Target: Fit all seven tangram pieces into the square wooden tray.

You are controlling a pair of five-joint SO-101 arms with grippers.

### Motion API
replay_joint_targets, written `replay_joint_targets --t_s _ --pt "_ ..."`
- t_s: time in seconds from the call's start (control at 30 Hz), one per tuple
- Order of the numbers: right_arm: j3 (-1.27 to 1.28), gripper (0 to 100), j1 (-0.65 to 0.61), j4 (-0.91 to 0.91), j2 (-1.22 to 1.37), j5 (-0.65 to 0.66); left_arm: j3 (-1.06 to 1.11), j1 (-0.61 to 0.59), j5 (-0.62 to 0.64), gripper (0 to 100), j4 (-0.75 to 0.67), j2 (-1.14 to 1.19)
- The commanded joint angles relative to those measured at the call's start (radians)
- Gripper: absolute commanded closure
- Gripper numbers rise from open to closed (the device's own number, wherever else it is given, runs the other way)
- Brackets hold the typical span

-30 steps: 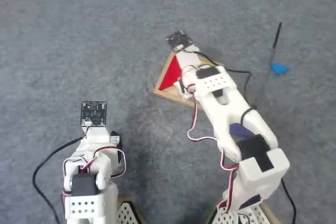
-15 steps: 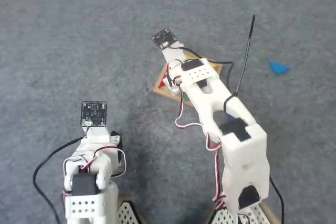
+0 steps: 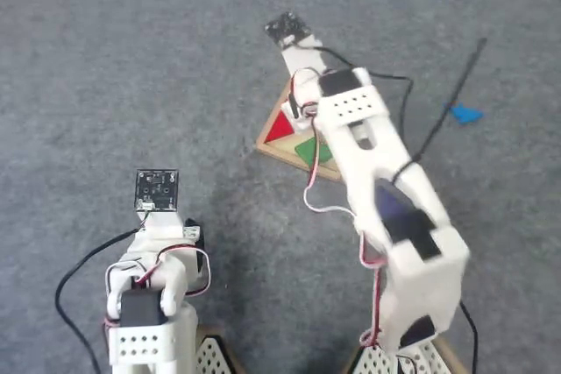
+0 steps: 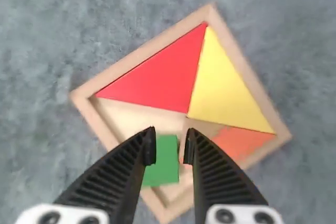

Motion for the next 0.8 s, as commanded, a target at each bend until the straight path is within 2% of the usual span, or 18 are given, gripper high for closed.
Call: replay_joint_targets --t_s 0.0,0.1,0.23,0.77 --pt "0.155 88.3 0.035 0.002 -0.2 -0.012 -0.013 -0.005 0.011 94 0.005 -0.02" --pt "0.35 88.3 0.059 -0.093 -0.249 -0.08 -0.013 -0.005 0.011 94 0.005 -0.02" --pt "0.554 88.3 0.084 -0.272 -0.269 -0.089 -0.013 -0.005 0.011 94 0.005 -0.02" --pt "0.528 88.3 0.076 -0.288 -0.148 -0.084 -0.013 -0.005 0.011 94 0.005 -0.02"
